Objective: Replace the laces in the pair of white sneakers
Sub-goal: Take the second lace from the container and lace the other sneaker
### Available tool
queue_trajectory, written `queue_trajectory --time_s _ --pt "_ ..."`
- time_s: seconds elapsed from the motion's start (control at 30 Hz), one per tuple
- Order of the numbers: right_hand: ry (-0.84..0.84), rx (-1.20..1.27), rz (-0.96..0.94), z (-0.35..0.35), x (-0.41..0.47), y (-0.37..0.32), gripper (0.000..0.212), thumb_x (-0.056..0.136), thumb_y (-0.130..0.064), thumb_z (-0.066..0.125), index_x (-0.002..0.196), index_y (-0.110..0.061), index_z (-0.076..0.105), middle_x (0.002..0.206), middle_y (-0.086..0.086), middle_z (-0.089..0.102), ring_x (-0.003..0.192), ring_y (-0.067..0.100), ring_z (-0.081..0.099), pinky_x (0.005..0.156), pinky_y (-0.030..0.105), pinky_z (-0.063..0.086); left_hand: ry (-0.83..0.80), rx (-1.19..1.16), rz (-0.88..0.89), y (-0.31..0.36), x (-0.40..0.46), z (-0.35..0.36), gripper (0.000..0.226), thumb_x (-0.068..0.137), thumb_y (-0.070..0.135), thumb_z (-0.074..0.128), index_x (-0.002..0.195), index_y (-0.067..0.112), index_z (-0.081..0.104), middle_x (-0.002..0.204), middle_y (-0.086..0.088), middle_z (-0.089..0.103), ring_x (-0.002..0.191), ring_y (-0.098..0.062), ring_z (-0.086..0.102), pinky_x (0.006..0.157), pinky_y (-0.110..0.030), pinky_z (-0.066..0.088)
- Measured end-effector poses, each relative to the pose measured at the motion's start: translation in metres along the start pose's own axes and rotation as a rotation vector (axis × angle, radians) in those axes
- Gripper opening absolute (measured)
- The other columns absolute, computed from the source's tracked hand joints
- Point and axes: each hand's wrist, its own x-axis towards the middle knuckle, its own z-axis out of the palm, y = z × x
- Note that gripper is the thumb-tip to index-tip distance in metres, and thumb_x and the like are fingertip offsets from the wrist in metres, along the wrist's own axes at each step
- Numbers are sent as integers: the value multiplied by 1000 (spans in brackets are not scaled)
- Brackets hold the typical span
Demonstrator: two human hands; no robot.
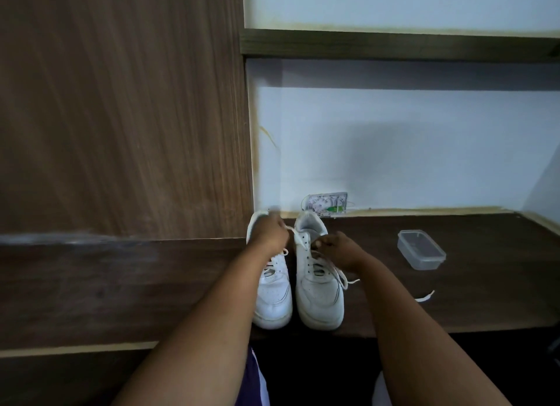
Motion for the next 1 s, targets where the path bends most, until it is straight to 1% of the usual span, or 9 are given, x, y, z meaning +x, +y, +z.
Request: queue_trajectory --time_s 0.13,0.23,0.3,0.4,0.5,0.57,0.63,0.83,1.0 --pt "-19 269 2 -8 -8 0 24 95 2 44 93 4 67 96 5 71 91 17 65 91 30 52 358 -1269 -61 15 -7 -54 27 101 5 36 84 23 47 96 -8 67 74 -15 61 69 -31 46" --pt "7 325 17 -12 -14 0 25 98 1 42 105 7 65 99 2 65 93 11 59 71 4 45 163 -2094 -151 27 -20 -87 31 101 9 26 78 14 45 55 1 56 46 -8 49 64 -22 42" --pt "18 380 35 -11 -16 3 25 98 2 41 107 7 64 96 1 65 85 6 59 61 3 43 69 -2281 -139 29 -25 -95 32 98 10 29 68 14 40 45 4 36 35 -9 26 46 -19 27" --pt "14 375 26 -9 -17 2 28 97 3 44 108 -4 68 99 1 64 85 5 59 64 4 42 55 -2007 -96 37 -27 -92 31 97 21 38 68 15 46 44 6 30 34 -7 20 36 -18 17" --pt "46 353 22 -6 -16 1 30 94 6 46 106 -7 70 97 -2 65 89 8 58 66 1 42 145 -883 -43 27 -19 -55 19 94 33 56 81 20 55 67 4 55 42 -6 47 45 -20 33" --pt "57 351 12 -7 -17 0 28 93 7 49 104 -7 71 94 0 65 87 8 58 66 2 43 -22 -163 7 13 -17 -20 27 85 46 67 94 23 55 87 2 63 70 -14 63 59 -26 47" --pt "75 301 -6 -9 -19 -1 23 88 6 57 98 -10 70 86 -1 65 76 2 58 67 9 45 -266 213 51 2 -16 3 39 82 55 67 91 18 58 85 -2 65 80 -18 63 66 -28 46" --pt "150 139 102 -4 -17 8 26 78 -13 75 90 -17 52 79 -4 56 73 13 52 59 21 39 -400 188 16 -7 -16 22 31 94 42 56 99 13 62 100 -8 66 96 -23 61 76 -29 47" --pt "195 197 114 -5 -16 11 24 81 1 59 85 -21 52 82 3 59 78 20 56 73 35 50 -336 -176 -145 -2 -12 -1 23 94 15 47 72 15 51 66 -1 42 54 -13 36 49 -23 25"
